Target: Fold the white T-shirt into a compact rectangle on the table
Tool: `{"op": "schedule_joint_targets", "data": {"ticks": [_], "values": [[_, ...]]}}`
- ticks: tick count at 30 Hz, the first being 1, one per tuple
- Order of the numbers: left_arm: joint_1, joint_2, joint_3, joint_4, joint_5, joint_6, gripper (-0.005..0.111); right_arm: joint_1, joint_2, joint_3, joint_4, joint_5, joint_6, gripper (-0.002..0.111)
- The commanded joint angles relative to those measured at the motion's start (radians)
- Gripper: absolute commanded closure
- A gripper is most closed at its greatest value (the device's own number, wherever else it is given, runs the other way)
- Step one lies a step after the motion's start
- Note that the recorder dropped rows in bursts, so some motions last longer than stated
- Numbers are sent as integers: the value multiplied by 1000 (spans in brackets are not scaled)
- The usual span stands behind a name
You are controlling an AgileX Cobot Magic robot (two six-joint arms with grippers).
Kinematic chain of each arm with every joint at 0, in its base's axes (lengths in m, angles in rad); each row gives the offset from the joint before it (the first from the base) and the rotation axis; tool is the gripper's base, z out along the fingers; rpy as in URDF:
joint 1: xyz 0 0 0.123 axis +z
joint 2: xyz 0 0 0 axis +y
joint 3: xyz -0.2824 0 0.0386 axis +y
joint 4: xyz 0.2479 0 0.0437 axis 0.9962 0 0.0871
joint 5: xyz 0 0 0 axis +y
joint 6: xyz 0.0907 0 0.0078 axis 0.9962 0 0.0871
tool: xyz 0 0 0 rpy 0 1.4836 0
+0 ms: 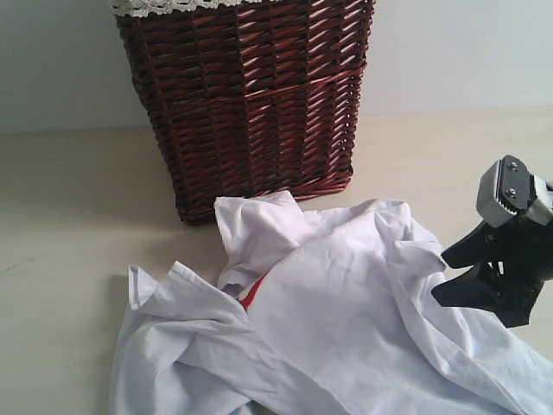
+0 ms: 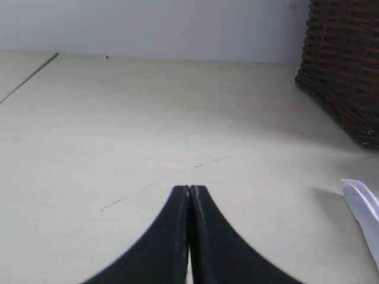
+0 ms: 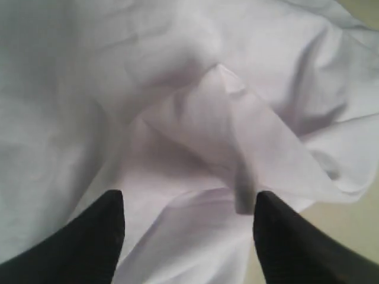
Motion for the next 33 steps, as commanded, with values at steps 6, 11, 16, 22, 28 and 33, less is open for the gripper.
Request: {"op": "schedule_joint_targets", "data": {"ticks": [6,11,16,22,28,33], "values": [[4,-4,-1,2,-7,1,107,-2,38,-91,103,-42,-20,58],[4,-4,-1,2,-7,1,107,-2,94,-110,103,37,-20,58],[4,-4,-1,2,-7,1,107,-2,113,-110,82,82,-20,58],[4,-4,-1,2,-7,1,107,-2,113,-110,-10,44,-20,79],[4,-4,-1,2,-7,1,107,-2,113,-109,-78,52,-20,108],[4,-4,-1,2,-7,1,107,-2,113,-109,-38,52,-18,108]]}}
